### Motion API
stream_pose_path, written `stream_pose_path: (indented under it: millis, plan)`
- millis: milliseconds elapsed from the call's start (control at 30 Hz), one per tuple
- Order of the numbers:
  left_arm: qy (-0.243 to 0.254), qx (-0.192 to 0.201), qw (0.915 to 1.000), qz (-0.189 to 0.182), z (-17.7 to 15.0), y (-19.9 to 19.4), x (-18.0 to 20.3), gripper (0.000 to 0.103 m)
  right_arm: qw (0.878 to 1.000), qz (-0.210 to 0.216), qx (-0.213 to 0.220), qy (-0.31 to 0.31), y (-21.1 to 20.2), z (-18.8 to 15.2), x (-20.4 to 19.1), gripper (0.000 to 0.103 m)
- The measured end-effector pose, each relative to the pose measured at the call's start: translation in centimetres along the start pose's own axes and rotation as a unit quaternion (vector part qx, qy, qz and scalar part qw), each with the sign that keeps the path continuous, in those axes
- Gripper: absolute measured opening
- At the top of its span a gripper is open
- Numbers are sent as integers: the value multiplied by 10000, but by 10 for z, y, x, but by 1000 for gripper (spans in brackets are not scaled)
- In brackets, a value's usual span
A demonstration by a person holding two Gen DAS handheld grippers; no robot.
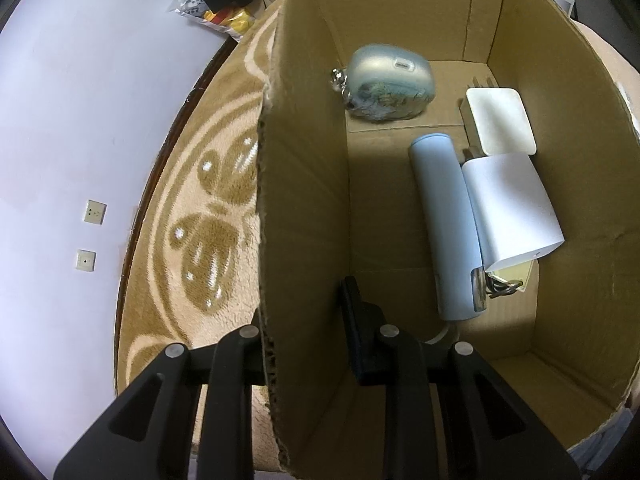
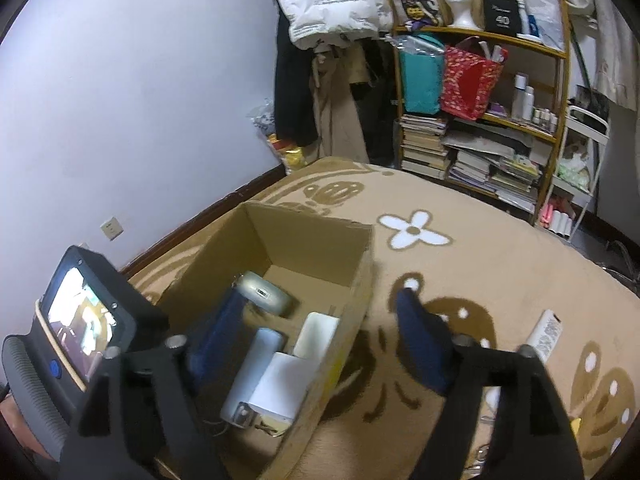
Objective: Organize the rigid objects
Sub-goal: 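Return the right tool to the pile and grasp the white tube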
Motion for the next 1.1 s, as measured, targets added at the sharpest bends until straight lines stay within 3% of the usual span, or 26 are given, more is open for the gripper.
stream_pose_path:
  millis: [500, 1100]
  plan:
    - [40, -30, 10000, 28, 2, 0, 3, 23, 9925, -782, 140, 931, 0, 20, 80, 91]
    - [72, -35, 10000, 55, 1, 0, 5, 23, 9678, -1850, -402, 1656, 35, 6, 171, 95]
Point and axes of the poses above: each gripper's, at about its wrist camera, not at the fingertips, and y roughly the way its jaws point, x to its right, z to its top, the point moved 2 cm from there along y, roughly the way its jaws point, and after that the axes turned 14 degrees about y, right-handed, at the moved point
